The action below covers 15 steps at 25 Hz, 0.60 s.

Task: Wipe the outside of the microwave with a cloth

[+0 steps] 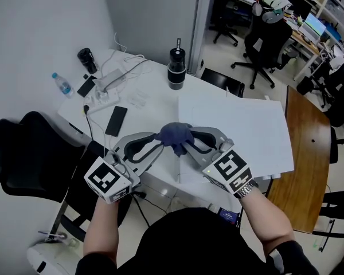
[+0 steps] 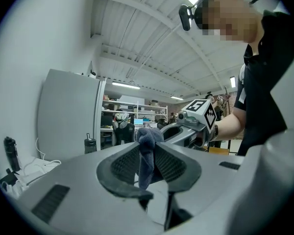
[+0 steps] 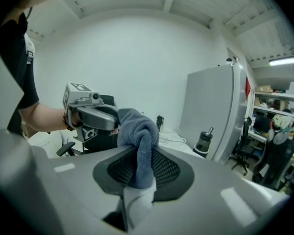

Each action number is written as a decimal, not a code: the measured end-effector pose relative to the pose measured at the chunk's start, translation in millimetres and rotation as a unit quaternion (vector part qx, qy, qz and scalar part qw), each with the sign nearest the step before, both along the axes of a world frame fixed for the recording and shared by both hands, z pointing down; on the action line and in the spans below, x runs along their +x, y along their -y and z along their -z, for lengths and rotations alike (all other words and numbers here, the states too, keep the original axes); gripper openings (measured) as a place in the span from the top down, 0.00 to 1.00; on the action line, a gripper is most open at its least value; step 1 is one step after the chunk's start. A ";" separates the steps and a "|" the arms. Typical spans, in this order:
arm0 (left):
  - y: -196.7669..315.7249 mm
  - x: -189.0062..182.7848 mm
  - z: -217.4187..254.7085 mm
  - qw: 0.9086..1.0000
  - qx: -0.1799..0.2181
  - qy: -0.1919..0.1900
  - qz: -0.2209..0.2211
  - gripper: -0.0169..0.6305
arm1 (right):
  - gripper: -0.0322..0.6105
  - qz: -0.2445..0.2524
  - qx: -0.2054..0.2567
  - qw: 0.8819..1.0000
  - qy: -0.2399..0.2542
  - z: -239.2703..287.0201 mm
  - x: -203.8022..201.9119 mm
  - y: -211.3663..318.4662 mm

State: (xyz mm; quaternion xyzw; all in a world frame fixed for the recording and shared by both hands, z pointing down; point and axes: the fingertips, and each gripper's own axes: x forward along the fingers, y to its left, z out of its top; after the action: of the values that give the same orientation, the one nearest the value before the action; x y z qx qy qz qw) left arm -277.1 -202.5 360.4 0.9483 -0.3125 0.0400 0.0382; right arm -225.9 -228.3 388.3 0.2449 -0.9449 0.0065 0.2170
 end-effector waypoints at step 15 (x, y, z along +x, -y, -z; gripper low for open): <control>0.4 33.1 4.3 0.999 0.021 0.010 0.036 0.96 | 0.83 -0.101 -0.032 0.992 -0.071 -35.5 53.3 17.5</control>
State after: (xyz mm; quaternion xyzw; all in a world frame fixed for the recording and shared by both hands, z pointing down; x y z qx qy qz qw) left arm -244.0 -203.0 356.1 0.9366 -0.3476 0.0413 0.0169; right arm -172.6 -245.8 423.8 0.3316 -0.8969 0.0406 0.2898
